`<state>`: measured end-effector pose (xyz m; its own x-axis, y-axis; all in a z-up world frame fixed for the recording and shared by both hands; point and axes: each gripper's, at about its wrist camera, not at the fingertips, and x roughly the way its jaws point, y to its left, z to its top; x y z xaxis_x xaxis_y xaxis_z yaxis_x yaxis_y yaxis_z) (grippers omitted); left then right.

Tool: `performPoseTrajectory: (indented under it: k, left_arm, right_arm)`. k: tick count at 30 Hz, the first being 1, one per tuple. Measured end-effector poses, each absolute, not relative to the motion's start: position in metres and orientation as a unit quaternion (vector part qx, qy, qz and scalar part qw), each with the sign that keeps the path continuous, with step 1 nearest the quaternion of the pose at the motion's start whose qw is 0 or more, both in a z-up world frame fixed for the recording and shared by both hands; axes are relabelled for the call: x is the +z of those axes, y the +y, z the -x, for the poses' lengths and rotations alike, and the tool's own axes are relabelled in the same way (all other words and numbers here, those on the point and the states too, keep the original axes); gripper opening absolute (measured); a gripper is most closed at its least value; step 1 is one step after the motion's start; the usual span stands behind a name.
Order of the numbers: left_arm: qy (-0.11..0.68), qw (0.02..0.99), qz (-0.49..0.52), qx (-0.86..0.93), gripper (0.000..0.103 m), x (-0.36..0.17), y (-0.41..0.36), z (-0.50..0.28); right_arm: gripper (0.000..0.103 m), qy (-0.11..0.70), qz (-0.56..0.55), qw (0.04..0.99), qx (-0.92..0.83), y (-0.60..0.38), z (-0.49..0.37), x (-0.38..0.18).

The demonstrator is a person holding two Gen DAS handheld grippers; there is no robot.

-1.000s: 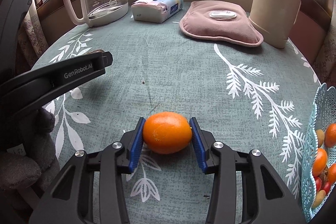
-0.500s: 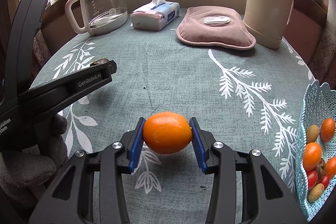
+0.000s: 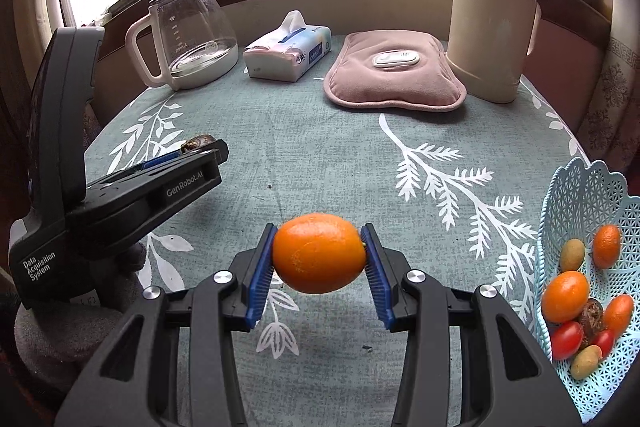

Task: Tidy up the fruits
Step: 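Lift the orange and lower it into the basket with the right tool, then carry the dark brown fruit toward the basket with the left tool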

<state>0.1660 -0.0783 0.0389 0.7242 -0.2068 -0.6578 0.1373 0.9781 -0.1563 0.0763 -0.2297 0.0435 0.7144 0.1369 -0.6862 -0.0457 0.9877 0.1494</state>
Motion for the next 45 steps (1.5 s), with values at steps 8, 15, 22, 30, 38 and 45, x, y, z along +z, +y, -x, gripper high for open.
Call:
performPoseTrajectory:
  k: [8,15,22,30,38,45]
  left_arm:
    - [0.358,0.927,0.042,-0.104,0.042,0.040,-0.085,-0.162]
    - [0.358,0.927,0.037,-0.109,0.042,0.039,-0.089,-0.160]
    - [0.359,0.926,0.034,-0.111,0.042,0.038,-0.090,-0.160]
    - [0.359,0.926,0.031,-0.112,0.043,0.037,-0.091,-0.159]
    - [0.360,0.926,0.029,-0.113,0.043,0.036,-0.092,-0.159]
    - [0.361,0.925,0.028,-0.114,0.043,0.035,-0.093,-0.159]
  right_arm:
    - [0.044,0.362,-0.082,0.928,0.030,-0.251,-0.067,0.053]
    - [0.044,0.349,-0.112,0.930,-0.003,-0.285,-0.055,0.060]
    - [0.044,0.342,-0.150,0.926,-0.055,-0.336,-0.042,0.062]
    - [0.044,0.339,-0.180,0.916,-0.117,-0.390,-0.029,0.057]
    - [0.044,0.350,-0.219,0.899,-0.145,-0.426,-0.021,0.042]
    - [0.044,0.360,-0.234,0.890,-0.155,-0.434,-0.022,0.032]
